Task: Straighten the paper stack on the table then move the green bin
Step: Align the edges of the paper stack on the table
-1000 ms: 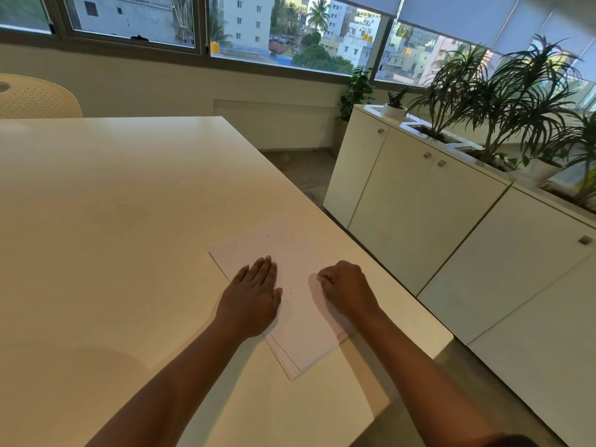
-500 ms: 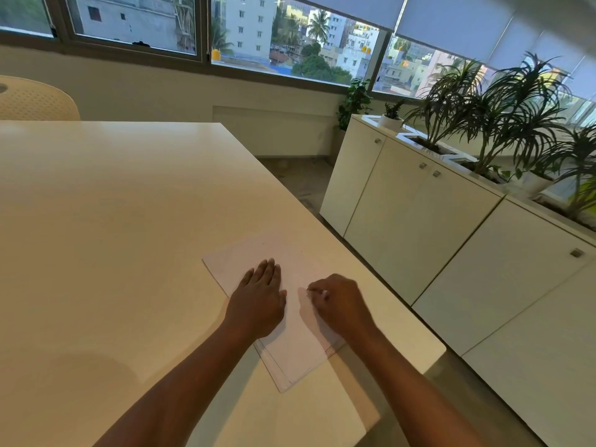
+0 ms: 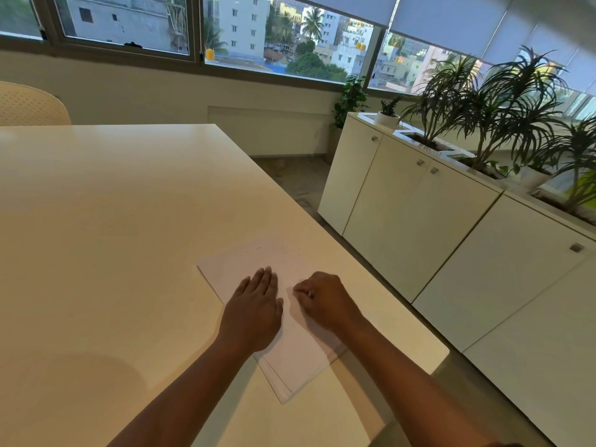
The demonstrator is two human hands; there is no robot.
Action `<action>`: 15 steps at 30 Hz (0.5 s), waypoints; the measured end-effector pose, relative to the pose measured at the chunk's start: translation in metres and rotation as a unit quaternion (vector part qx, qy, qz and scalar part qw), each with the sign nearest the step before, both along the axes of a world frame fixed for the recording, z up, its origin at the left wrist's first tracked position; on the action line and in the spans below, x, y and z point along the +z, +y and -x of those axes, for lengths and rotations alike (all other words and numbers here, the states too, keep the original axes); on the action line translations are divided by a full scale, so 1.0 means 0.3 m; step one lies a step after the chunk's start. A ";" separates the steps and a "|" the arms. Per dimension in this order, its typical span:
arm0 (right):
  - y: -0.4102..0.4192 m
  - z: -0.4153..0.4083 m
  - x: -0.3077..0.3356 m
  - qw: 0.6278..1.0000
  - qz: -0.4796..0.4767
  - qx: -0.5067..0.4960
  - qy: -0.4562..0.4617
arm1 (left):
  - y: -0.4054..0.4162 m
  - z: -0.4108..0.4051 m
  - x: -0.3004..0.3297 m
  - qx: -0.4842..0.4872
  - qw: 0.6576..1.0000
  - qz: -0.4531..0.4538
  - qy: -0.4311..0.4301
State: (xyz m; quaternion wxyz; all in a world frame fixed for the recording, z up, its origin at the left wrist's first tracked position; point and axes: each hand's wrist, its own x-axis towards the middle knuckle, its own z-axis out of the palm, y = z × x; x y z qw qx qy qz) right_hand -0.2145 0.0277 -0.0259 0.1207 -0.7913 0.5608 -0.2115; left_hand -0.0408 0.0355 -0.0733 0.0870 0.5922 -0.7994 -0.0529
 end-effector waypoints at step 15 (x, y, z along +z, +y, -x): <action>0.051 0.059 0.028 0.999 -0.009 -0.048 -0.007 | 0.000 -0.005 -0.002 -0.008 1.000 0.011 0.005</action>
